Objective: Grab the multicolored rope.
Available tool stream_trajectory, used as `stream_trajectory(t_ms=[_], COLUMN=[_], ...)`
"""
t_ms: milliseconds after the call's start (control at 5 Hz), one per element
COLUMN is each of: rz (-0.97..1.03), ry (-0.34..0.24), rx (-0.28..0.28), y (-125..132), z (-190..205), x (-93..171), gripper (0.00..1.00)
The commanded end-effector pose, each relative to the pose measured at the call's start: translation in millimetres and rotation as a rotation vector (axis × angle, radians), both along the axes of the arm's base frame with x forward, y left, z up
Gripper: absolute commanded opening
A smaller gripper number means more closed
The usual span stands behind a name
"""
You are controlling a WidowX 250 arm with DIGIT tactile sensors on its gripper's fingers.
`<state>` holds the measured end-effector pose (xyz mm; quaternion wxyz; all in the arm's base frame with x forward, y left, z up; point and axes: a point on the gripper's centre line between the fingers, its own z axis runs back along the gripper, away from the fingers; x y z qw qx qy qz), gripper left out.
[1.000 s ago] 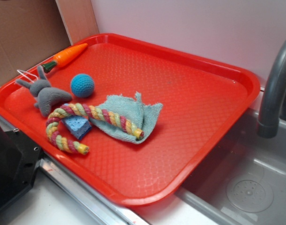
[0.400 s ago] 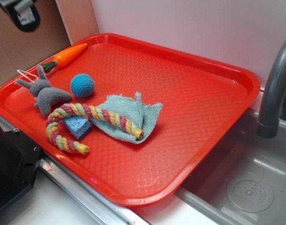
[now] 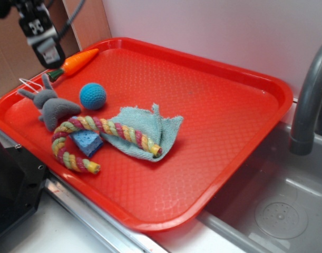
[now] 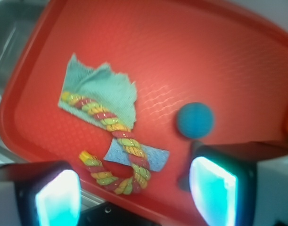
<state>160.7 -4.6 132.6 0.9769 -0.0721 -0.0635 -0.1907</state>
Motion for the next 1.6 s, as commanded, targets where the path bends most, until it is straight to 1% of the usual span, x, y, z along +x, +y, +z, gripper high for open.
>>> stream_trajectory(t_ms=[0,400,600,800,1000,1200,1400], rz=[-0.105,-0.197,-0.256,-0.287,-0.271,-0.268,-0.260], ry=[0.003,0.015,0.042,0.049,0.047,0.045,0.044], rx=[0.037,0.055,0.039,0.068,0.088,0.093,0.093], y=[-7.9,-22.5,-31.9,-40.0,-39.7,-39.7,-38.4], z=[-41.5,-74.9,-87.3,-96.5,-100.2,-100.3,-99.8], x=[11.9,21.0,19.8,16.3,15.7,15.6,16.4], gripper=[1.00,1.00,1.00,1.00,0.57,0.00,0.00])
